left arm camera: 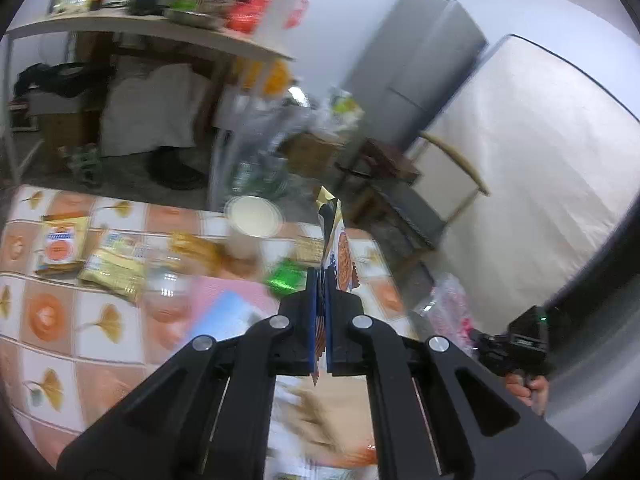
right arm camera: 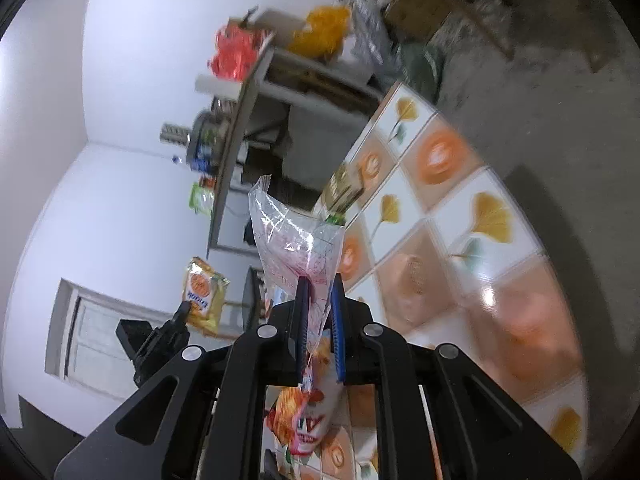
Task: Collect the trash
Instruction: 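Carry the wrappers to the blue wastebasket and open both tools over it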
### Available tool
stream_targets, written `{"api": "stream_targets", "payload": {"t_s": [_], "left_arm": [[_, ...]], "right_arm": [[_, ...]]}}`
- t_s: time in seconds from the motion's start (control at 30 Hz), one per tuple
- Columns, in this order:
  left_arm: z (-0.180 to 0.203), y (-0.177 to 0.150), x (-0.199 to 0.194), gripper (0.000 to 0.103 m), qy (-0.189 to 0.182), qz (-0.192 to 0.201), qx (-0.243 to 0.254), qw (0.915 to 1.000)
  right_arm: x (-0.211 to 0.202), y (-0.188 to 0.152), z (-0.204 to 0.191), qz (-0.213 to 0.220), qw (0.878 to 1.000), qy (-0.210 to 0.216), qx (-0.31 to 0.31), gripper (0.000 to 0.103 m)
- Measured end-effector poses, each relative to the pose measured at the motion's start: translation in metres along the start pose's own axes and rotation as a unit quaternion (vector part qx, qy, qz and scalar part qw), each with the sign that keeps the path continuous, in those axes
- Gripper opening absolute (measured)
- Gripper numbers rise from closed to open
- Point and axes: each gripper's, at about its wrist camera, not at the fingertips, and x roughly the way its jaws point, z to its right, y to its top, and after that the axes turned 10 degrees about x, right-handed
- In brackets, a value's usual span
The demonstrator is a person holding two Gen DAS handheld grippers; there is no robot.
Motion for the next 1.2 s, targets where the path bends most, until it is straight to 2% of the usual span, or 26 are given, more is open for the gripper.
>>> {"api": "stream_targets", "payload": {"t_s": [0.13, 0.23, 0.4, 0.5, 0.57, 0.7, 0.83, 1.0, 1.07, 1.1, 1.13, 1.17, 1.2], "left_arm": [[0.063, -0.003, 0.011, 0.002, -0.049, -0.017, 0.027, 0.9983], [0.122, -0.012, 0.033, 0.002, -0.09, -0.041, 0.053, 0.9937], [0.239, -0.04, 0.094, 0.002, -0.142, -0.099, 0.106, 0.9791], [0.301, -0.068, 0.139, 0.002, -0.166, -0.136, 0.13, 0.9679], [0.34, -0.094, 0.182, 0.002, -0.18, -0.175, 0.14, 0.9578], [0.386, -0.144, 0.258, 0.002, -0.17, -0.243, 0.138, 0.945], [0.412, -0.187, 0.329, 0.002, -0.159, -0.302, 0.121, 0.9321], [0.441, -0.213, 0.391, 0.002, -0.133, -0.333, 0.126, 0.925], [0.447, -0.223, 0.412, 0.002, -0.124, -0.342, 0.118, 0.924], [0.451, -0.228, 0.421, 0.01, -0.119, -0.348, 0.113, 0.9229], [0.451, -0.233, 0.431, 0.018, -0.115, -0.358, 0.106, 0.9204], [0.45, -0.239, 0.441, 0.048, -0.108, -0.373, 0.098, 0.9164], [0.45, -0.241, 0.446, 0.065, -0.097, -0.382, 0.094, 0.9142]], "right_arm": [[-0.074, -0.008, 0.027, 0.054, 0.998, 0.002, 0.02, 0.011], [-0.133, -0.019, 0.058, 0.104, 0.994, -0.007, 0.045, 0.011], [-0.231, -0.045, 0.127, 0.193, 0.974, -0.037, 0.108, 0.011], [-0.271, -0.06, 0.168, 0.233, 0.959, -0.064, 0.148, 0.011], [-0.291, -0.067, 0.195, 0.25, 0.949, -0.078, 0.177, 0.011], [-0.316, -0.07, 0.242, 0.273, 0.93, -0.094, 0.227, 0.011], [-0.319, -0.062, 0.284, 0.283, 0.914, -0.107, 0.271, 0.011], [-0.304, -0.033, 0.312, 0.288, 0.9, -0.128, 0.301, 0.012], [-0.305, -0.02, 0.323, 0.287, 0.897, -0.137, 0.305, 0.017], [-0.303, -0.01, 0.328, 0.286, 0.897, -0.144, 0.305, 0.021], [-0.297, 0.001, 0.334, 0.289, 0.894, -0.156, 0.305, 0.036], [-0.296, 0.008, 0.339, 0.291, 0.891, -0.164, 0.307, 0.057], [-0.293, 0.014, 0.346, 0.294, 0.885, -0.181, 0.312, 0.06]]}}
